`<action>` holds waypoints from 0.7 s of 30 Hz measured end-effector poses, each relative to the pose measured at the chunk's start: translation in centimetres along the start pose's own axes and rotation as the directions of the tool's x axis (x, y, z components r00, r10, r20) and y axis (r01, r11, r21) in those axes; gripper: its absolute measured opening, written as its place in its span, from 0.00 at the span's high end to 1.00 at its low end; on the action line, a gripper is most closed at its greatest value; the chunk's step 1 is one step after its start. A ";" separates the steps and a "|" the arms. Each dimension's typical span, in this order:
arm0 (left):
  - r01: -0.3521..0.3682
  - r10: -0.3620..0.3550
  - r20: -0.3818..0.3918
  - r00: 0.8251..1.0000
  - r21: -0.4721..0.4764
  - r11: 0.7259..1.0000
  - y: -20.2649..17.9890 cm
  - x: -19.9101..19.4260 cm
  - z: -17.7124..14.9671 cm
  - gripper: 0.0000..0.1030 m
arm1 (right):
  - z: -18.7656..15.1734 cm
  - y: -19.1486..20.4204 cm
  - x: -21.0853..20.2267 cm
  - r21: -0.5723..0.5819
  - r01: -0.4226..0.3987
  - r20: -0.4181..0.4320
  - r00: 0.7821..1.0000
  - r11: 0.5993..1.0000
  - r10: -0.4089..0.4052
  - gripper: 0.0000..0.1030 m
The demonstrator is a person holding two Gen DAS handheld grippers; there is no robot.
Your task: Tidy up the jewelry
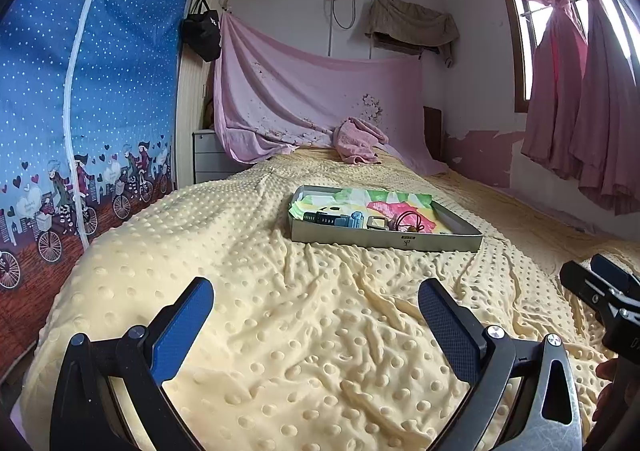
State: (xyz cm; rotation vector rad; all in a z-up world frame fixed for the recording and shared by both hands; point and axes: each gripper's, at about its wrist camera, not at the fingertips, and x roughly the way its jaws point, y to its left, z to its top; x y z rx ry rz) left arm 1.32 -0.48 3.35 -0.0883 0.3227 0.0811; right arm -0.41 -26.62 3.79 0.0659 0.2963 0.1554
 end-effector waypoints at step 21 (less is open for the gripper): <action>0.011 -0.010 -0.024 1.000 0.027 1.000 -0.4 0.5 -0.9 0.00 | -0.4 0.2 1.8 -0.006 0.013 -0.041 0.999 1.000 -0.013 0.01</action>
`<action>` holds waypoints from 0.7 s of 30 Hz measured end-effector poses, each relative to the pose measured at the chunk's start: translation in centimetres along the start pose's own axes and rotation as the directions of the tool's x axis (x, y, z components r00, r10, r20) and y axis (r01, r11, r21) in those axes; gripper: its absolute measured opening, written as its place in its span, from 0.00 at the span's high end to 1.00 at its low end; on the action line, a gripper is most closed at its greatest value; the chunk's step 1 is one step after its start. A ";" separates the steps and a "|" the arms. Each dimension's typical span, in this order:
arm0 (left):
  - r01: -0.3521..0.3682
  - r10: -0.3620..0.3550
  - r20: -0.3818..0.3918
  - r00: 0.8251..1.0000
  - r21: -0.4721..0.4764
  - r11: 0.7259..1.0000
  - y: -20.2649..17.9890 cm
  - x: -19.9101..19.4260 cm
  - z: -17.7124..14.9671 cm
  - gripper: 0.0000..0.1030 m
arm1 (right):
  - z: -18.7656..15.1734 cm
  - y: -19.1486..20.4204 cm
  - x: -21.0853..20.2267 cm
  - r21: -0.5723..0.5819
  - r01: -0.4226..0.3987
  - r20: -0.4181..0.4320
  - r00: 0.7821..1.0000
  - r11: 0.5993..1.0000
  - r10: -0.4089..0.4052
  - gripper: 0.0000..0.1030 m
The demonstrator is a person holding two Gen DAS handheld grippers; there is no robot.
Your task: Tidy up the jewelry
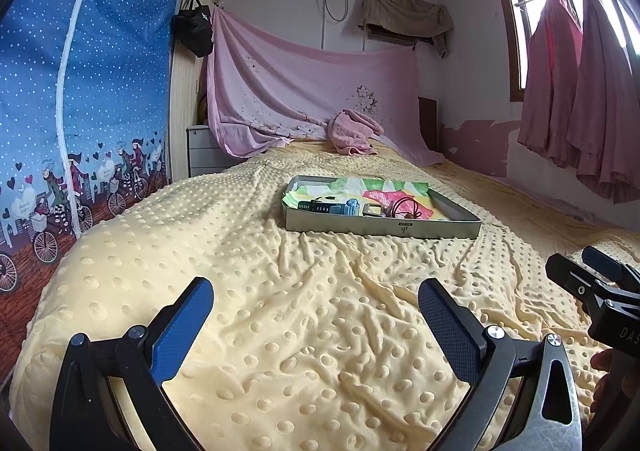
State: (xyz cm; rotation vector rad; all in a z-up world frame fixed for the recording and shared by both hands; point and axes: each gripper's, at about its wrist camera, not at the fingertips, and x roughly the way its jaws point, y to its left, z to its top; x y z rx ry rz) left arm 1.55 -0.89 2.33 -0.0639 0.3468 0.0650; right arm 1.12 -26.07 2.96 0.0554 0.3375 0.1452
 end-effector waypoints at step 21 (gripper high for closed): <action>0.000 0.000 0.000 1.000 -0.008 1.000 0.0 -0.1 0.0 0.00 | -0.1 0.1 0.0 -0.011 0.002 0.001 1.000 1.000 -0.002 0.01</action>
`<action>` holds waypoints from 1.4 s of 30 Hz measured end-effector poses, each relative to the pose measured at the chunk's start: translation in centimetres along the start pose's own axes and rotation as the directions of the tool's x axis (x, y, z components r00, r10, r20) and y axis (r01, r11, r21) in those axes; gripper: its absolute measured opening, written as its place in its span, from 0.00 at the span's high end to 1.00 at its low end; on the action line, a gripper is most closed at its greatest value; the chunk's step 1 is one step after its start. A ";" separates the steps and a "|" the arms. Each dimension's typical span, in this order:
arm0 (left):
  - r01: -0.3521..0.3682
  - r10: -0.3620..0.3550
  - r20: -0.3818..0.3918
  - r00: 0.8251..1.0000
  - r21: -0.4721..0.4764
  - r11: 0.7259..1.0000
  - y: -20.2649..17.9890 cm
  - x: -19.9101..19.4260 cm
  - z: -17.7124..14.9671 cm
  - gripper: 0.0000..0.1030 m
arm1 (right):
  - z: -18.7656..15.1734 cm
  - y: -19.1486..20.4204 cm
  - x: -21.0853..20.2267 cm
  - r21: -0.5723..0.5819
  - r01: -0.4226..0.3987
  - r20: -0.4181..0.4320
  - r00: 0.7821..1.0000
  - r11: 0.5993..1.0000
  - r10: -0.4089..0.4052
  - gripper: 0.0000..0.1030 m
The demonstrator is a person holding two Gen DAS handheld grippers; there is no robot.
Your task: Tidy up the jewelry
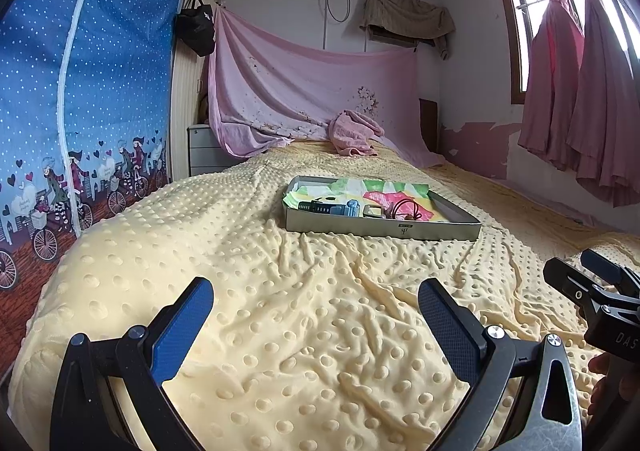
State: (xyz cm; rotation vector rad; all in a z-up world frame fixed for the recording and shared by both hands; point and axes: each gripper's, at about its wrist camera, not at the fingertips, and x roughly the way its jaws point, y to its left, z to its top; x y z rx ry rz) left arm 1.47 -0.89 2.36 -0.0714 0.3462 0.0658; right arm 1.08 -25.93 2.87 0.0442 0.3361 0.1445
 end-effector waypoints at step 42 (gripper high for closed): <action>-0.006 0.006 0.007 1.000 0.004 1.000 0.0 -0.2 0.0 0.00 | 0.1 0.0 -0.2 0.006 -0.001 0.004 1.000 1.000 0.001 0.01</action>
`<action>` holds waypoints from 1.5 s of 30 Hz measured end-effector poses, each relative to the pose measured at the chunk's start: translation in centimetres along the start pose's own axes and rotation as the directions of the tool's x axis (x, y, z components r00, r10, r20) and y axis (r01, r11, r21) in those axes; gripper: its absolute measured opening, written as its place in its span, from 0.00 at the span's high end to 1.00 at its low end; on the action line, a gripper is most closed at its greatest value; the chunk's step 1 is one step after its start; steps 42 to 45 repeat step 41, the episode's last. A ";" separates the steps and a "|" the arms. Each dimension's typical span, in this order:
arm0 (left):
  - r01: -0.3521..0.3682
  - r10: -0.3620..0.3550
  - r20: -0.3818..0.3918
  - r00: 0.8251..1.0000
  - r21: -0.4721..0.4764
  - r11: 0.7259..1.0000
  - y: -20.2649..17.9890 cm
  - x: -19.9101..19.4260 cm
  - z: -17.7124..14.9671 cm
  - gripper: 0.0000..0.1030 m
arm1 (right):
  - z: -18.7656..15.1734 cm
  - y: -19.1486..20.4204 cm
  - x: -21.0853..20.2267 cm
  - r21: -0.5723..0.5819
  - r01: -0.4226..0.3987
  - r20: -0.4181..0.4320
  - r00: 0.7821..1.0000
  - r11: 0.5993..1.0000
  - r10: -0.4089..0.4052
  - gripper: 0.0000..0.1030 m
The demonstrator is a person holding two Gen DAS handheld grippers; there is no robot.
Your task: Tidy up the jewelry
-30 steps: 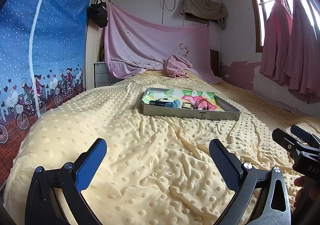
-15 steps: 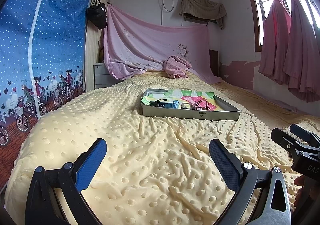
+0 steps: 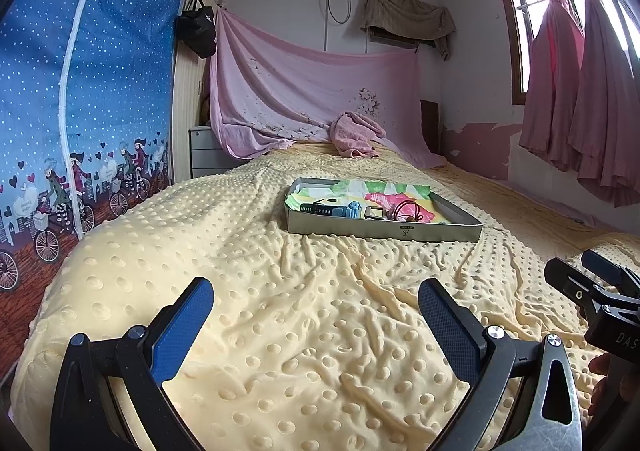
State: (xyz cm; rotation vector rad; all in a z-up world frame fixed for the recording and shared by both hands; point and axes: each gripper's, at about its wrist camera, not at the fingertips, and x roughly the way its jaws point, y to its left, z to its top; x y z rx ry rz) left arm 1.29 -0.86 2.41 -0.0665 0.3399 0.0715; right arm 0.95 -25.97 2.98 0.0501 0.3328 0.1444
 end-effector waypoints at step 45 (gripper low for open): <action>0.017 -0.017 -0.011 1.000 0.005 1.000 -0.5 -0.1 -0.1 0.00 | 0.3 0.0 -0.4 -0.011 0.005 0.005 1.000 1.000 -0.005 0.01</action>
